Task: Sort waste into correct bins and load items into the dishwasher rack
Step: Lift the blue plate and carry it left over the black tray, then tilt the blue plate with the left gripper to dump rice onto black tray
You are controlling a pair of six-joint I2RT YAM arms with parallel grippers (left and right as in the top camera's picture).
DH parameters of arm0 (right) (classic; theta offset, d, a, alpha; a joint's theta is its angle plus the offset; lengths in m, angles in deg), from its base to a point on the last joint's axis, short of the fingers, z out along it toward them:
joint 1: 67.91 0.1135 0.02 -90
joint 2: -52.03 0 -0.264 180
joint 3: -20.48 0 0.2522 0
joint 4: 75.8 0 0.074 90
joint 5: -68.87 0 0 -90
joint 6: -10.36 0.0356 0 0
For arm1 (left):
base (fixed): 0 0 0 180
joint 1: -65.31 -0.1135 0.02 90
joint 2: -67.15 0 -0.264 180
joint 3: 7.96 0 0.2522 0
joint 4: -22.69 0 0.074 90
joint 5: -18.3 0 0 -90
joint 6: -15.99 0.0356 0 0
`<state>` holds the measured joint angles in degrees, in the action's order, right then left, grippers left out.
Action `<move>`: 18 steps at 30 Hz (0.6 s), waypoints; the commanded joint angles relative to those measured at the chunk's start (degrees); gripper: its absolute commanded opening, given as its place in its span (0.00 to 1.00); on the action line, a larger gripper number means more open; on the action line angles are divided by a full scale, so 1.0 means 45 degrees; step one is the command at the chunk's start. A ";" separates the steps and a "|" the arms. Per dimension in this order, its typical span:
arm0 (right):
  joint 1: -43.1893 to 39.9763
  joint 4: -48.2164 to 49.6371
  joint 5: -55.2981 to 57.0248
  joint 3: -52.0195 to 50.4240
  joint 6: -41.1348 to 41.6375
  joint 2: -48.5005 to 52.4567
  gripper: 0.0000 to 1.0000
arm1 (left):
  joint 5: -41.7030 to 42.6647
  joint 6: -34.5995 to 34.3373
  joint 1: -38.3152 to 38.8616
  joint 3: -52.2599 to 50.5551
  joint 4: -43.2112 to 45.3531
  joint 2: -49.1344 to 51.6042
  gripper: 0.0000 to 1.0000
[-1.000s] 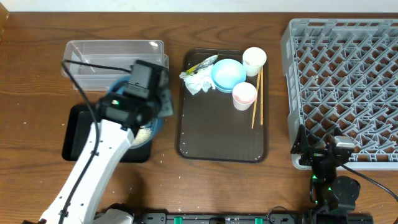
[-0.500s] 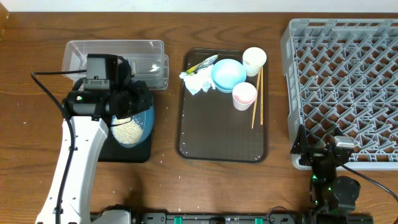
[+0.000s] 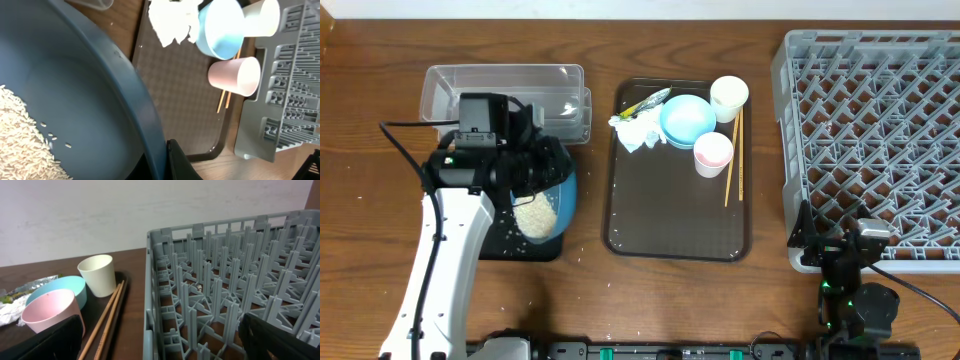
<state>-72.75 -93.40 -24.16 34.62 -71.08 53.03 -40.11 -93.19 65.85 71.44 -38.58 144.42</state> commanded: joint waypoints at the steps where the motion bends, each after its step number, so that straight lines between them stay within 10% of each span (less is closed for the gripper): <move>1: 0.0330 -0.0049 -0.0078 -0.0015 0.0092 -0.0063 0.99 | 0.0389 0.0257 -0.0063 -0.0146 0.0199 0.0044 0.06; 18: 0.0330 -0.0049 -0.0078 -0.0015 0.0092 -0.0063 0.99 | 0.3502 0.0267 -0.1520 -0.0374 0.0661 0.0044 0.06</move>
<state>-72.75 -93.40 -24.16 34.62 -71.08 53.03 -26.93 -93.22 60.25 70.00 -35.30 144.62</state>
